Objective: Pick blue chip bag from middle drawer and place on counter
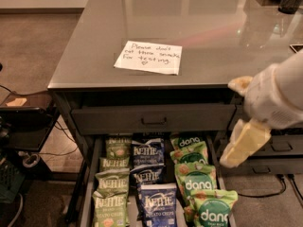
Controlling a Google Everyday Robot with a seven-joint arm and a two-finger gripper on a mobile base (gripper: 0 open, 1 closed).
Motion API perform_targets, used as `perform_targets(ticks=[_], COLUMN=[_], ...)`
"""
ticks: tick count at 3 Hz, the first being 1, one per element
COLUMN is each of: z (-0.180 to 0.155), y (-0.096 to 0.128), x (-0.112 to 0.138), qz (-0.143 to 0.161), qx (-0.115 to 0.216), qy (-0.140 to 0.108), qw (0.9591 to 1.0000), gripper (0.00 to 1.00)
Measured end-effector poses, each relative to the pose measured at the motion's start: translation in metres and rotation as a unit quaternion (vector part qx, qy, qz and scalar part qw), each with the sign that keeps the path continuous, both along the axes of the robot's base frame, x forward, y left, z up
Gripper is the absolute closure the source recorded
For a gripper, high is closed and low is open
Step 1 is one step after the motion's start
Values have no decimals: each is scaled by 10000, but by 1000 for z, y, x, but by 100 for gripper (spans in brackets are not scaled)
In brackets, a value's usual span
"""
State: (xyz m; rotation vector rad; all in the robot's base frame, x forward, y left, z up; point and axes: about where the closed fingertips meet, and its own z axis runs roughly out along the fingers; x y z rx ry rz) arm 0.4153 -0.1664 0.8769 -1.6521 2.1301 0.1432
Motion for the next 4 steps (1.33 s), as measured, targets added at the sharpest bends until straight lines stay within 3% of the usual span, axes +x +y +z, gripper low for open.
perform_targets(ticks=[1,2,3,4], z=[-64,-185,-220,-221], y=[29,77,90,90], x=[-12,-40,-47,-46], qz=[67,231,265,261], qx=[319,859,1046,1051], qy=[262,810,969,970], qw=[9991,9927,9894,9894], gripper=[0,0,0,0])
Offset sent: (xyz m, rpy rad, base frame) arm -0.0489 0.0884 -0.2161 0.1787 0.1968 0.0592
